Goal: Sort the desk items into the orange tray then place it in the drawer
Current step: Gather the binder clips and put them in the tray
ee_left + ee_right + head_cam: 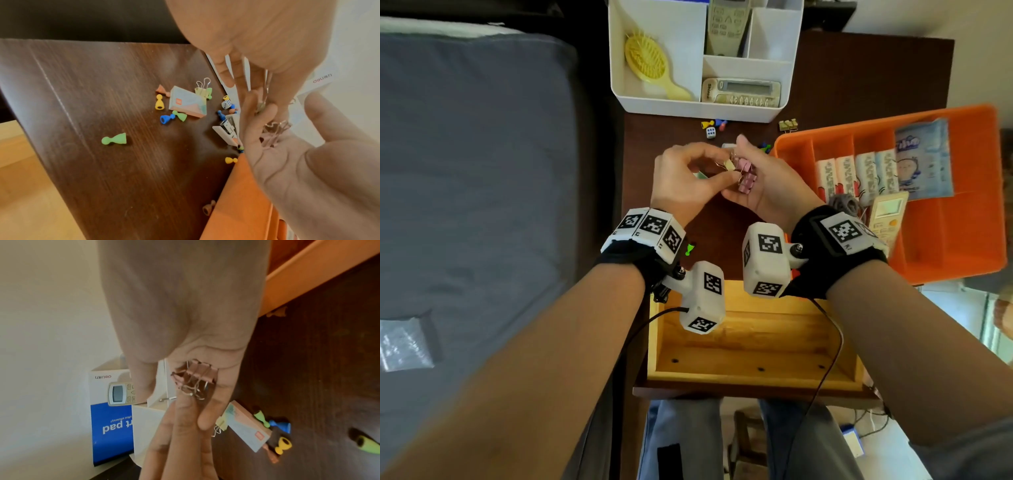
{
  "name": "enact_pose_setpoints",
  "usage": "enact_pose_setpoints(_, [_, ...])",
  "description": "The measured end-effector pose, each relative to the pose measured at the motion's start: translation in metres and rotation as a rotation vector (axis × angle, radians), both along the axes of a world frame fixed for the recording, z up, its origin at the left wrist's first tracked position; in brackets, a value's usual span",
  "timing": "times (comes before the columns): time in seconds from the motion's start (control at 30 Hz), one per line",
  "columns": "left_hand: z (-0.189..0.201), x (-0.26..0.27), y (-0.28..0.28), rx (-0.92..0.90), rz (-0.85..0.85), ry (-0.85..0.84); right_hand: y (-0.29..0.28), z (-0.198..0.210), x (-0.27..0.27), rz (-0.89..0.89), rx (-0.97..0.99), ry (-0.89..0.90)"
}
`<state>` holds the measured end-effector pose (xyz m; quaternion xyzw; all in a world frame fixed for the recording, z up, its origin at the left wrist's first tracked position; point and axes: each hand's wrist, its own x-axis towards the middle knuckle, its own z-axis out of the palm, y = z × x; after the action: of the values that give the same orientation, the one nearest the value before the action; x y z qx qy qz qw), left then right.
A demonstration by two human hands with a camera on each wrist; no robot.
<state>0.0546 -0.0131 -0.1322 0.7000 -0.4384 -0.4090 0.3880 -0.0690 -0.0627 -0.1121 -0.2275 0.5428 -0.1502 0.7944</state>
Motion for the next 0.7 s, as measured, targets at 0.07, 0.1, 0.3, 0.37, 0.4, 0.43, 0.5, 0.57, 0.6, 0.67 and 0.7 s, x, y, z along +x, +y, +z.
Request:
enact_pose_setpoints(0.07, [0.002,-0.001,-0.002,-0.039,0.009,0.013,-0.001,-0.001,-0.001,-0.028,-0.040,0.006])
enact_pose_setpoints(0.1, [0.003,-0.001,-0.002,-0.052,0.038,0.017,-0.001,-0.001,-0.001,-0.054,-0.058,0.010])
enact_pose_setpoints(0.3, [-0.022,0.019,-0.003,0.002,0.221,-0.213,-0.005,-0.002,0.003,-0.107,-0.096,0.048])
enact_pose_setpoints(0.37, [-0.034,0.023,-0.004,0.087,0.200,-0.301,-0.006,-0.001,0.001,-0.087,-0.109,0.049])
enact_pose_setpoints(0.4, [-0.039,0.024,-0.004,0.124,0.194,-0.320,-0.006,-0.001,-0.001,-0.081,-0.117,0.047])
enact_pose_setpoints(0.43, [-0.043,0.025,-0.004,0.154,0.192,-0.331,-0.006,-0.001,-0.003,-0.077,-0.126,0.044])
enact_pose_setpoints(0.5, [-0.050,0.025,-0.006,0.196,0.196,-0.332,-0.006,-0.001,-0.006,-0.063,-0.147,0.036])
enact_pose_setpoints(0.57, [-0.054,0.024,-0.008,0.225,0.221,-0.326,-0.005,0.000,-0.008,-0.027,-0.169,0.034])
enact_pose_setpoints(0.6, [-0.055,0.024,-0.008,0.238,0.238,-0.322,-0.005,0.000,-0.008,-0.009,-0.178,0.033])
enact_pose_setpoints(0.67, [-0.055,0.022,-0.009,0.263,0.265,-0.319,-0.005,0.001,-0.009,0.005,-0.184,0.029])
enact_pose_setpoints(0.7, [-0.055,0.021,-0.010,0.269,0.280,-0.316,-0.005,0.001,-0.009,-0.002,-0.181,0.028])
